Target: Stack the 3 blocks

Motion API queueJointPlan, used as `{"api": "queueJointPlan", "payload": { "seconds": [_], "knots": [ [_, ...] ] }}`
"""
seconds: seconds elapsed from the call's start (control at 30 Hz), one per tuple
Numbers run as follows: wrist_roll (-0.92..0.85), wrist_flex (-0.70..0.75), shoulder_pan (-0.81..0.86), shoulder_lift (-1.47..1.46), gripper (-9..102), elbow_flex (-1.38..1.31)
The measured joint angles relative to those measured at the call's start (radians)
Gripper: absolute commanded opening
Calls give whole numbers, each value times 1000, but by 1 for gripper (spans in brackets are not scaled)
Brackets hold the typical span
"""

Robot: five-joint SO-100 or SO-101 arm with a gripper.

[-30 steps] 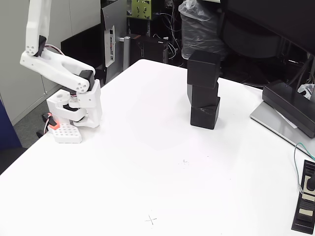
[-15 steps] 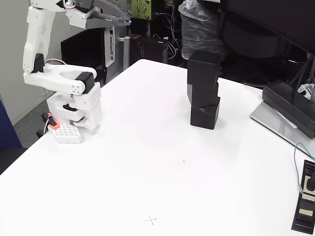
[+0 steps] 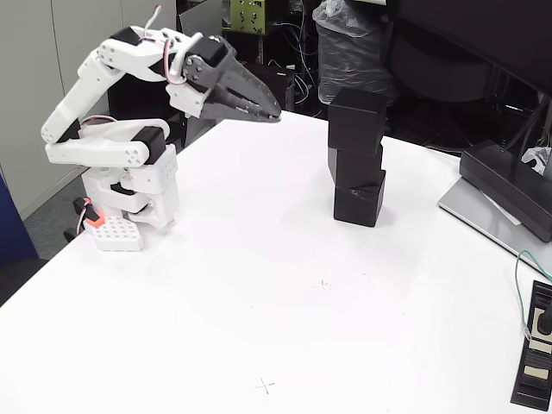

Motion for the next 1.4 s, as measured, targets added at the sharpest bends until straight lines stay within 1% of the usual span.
{"api": "queueJointPlan", "payload": {
  "seconds": [0.3, 0.57, 0.83, 1.4],
  "knots": [
    [0, -6, 0, 0, -1, 173],
    [0, -92, 0, -6, -1, 295],
    [0, -107, 0, 2, -1, 379],
    [0, -107, 0, 0, -1, 385]
  ]
}}
